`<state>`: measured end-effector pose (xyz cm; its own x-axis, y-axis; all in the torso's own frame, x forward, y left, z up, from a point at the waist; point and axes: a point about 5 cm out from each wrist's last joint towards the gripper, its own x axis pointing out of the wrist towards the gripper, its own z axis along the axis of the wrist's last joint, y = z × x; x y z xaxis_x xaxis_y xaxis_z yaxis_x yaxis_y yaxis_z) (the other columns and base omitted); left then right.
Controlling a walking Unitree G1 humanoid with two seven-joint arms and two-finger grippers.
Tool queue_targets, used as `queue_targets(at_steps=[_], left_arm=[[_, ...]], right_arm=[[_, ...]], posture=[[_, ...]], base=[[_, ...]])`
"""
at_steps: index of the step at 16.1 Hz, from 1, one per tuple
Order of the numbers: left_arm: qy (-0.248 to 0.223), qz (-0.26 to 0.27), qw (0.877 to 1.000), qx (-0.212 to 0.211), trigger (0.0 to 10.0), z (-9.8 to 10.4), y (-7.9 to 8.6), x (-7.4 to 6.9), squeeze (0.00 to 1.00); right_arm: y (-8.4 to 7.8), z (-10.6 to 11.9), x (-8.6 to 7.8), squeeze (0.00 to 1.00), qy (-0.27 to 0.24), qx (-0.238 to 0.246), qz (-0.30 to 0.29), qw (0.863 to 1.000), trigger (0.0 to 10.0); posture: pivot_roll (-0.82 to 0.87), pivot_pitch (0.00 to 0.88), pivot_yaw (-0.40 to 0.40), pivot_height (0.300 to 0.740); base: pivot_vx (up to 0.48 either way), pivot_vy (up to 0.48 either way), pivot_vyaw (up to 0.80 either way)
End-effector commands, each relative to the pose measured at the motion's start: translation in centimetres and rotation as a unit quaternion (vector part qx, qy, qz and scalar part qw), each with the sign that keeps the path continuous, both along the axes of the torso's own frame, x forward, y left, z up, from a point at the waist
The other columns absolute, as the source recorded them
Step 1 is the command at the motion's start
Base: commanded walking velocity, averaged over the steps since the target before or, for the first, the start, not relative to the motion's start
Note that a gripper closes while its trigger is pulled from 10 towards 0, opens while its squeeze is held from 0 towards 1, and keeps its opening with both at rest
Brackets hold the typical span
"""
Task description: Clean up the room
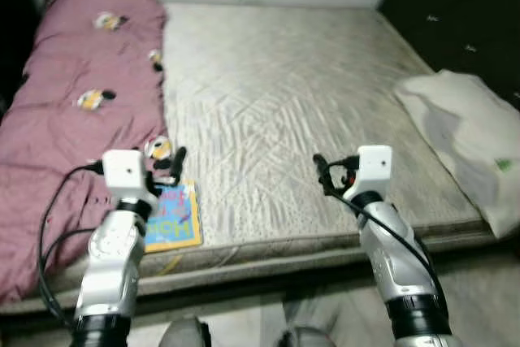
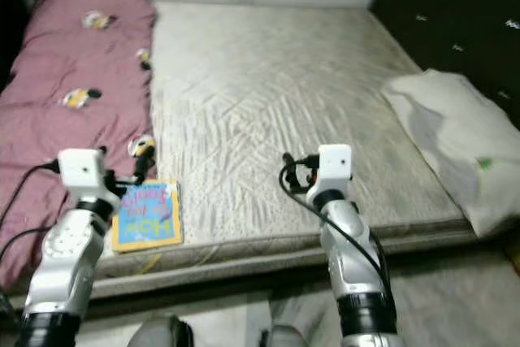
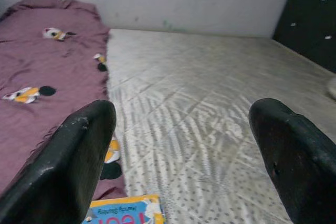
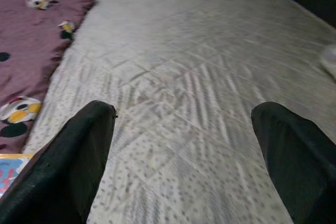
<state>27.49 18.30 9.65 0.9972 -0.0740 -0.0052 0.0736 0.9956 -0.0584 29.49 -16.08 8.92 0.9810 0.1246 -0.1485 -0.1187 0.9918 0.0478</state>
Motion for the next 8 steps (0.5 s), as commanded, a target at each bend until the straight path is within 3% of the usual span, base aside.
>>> queue_targets(at_steps=[1,8], left_arm=[[0.002,-0.011,1.0,-0.006,10.0,-0.01,-0.87,0.14,0.0],[0.0,-0.009,1.0,-0.003,10.0,-0.04,-0.96,0.05,0.0]], right_arm=[[-0.83,0.06,-0.09,0.0,0.002,-0.003,-0.013,1.0,10.0],[-0.73,0.03,-0.02,0.0,0.005,-0.001,-0.009,1.0,10.0]], posture=[[0.0,0.068,-0.072,0.74],[0.0,0.07,-0.072,0.74]], base=[[0.0,0.48,0.0],[0.0,0.48,0.0]])
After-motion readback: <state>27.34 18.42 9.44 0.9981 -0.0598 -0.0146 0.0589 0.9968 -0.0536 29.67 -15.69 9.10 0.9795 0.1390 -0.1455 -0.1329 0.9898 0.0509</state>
